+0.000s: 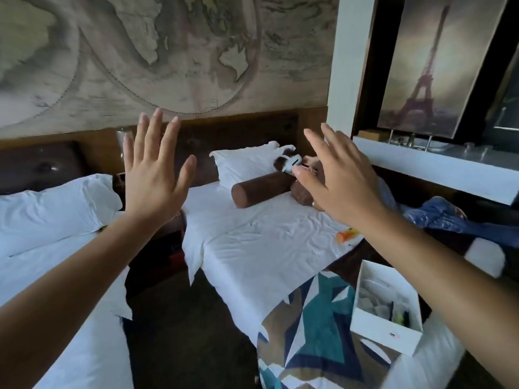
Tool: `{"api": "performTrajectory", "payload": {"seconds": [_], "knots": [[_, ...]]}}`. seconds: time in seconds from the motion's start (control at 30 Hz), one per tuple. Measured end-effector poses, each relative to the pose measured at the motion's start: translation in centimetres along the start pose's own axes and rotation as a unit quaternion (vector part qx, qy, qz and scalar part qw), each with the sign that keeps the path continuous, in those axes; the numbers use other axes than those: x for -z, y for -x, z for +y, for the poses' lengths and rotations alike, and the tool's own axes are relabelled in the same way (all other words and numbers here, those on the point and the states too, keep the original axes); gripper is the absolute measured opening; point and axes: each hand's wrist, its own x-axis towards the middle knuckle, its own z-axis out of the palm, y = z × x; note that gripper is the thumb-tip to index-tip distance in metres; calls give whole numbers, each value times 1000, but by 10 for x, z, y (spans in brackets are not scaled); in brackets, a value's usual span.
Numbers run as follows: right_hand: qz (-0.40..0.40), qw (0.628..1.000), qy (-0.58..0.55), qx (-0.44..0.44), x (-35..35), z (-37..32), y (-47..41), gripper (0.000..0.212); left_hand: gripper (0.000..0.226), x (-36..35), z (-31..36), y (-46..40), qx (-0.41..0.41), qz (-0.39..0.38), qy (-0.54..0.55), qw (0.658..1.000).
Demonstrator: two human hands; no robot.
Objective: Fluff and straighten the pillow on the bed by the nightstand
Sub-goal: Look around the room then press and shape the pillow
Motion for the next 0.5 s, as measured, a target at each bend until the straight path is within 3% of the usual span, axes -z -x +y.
{"api": "performTrajectory", "payload": {"seconds": [0.5], "knots": [[11, 991, -87, 98, -149, -61, -177, 69, 64, -63, -150, -57, 27, 0, -99, 995]]}}
